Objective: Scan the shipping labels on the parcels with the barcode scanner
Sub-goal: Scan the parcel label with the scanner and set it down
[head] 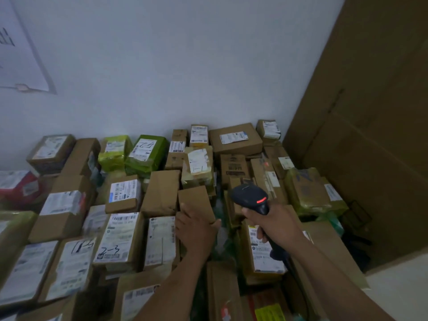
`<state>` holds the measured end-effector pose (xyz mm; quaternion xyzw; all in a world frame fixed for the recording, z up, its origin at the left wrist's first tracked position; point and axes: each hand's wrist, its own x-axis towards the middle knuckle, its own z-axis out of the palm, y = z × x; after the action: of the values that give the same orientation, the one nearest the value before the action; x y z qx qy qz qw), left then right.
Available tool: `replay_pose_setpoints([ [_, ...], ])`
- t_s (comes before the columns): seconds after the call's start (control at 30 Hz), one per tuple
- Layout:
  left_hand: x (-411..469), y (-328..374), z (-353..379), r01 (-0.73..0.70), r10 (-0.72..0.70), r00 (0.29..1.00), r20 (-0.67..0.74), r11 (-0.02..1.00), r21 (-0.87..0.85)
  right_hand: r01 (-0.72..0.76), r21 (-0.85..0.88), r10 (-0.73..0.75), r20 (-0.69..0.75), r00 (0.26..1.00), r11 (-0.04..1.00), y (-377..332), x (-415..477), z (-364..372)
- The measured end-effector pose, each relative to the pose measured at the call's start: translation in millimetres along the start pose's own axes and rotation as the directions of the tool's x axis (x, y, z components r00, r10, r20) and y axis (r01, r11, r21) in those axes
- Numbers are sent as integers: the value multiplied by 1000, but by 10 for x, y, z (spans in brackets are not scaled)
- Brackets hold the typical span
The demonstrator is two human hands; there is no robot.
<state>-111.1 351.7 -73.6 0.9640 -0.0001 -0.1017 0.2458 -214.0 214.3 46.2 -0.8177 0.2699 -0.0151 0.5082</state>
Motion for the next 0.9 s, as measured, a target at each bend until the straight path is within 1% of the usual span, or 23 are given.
replay_pose_setpoints([
  [0.03, 17, 3, 8, -1, 0, 1000, -13, 1000, -17, -13, 3, 13, 4, 1000, 1000, 19, 17, -2],
  [0.1, 16, -8, -11, 27, -30, 999, -24, 994, -105, -39, 13, 38, 18, 999, 999, 33, 46, -7],
  [0.17, -20, -7, -83, 72, -82, 996, -27, 963, -259, -46, 45, 44, 41, 998, 998, 22, 75, -15],
  [0.23, -69, 18, -188, 69, -90, 995, -32, 914, -401, -50, 128, 41, 75, 996, 991, -15, 96, -33],
  [0.33, -145, 107, -409, 28, -37, 999, -8, 850, -526, -79, 269, 45, 128, 991, 960, -65, 140, -88],
  [0.37, -163, 130, -467, 23, -15, 1000, 19, 818, -575, -87, 303, 49, 130, 990, 949, -82, 154, -109],
  [0.43, -207, 178, -557, 34, 25, 997, 75, 718, -695, -99, 376, 61, 114, 992, 921, -84, 189, -154],
  [0.53, -253, 222, -620, 107, 31, 988, 152, 573, -813, -135, 500, 76, 137, 988, 855, -85, 207, -200],
  [0.6, -256, 228, -626, 184, 51, 969, 241, 499, -847, -142, 511, 68, 161, 985, 848, -70, 222, -222],
  [0.63, -260, 223, -627, 205, 75, 957, 281, 511, -835, -137, 504, 58, 169, 984, 853, -73, 220, -237],
  [0.7, -270, 222, -618, 209, 122, 933, 339, 585, -783, -110, 482, 26, 177, 984, 869, -65, 242, -267],
  [0.73, -275, 216, -608, 210, 132, 926, 354, 600, -772, -91, 457, 6, 185, 983, 885, -65, 252, -285],
  [0.77, -284, 218, -597, 227, 134, 919, 372, 592, -773, -74, 429, -13, 196, 981, 900, -72, 255, -300],
  [0.83, -298, 217, -580, 282, 116, 910, 398, 530, -800, -48, 374, -38, 219, 975, 926, -69, 268, -331],
  [0.9, -281, 177, -553, 322, 48, 919, 390, 478, -817, -30, 338, -58, 247, 967, 941, -67, 253, -370],
])
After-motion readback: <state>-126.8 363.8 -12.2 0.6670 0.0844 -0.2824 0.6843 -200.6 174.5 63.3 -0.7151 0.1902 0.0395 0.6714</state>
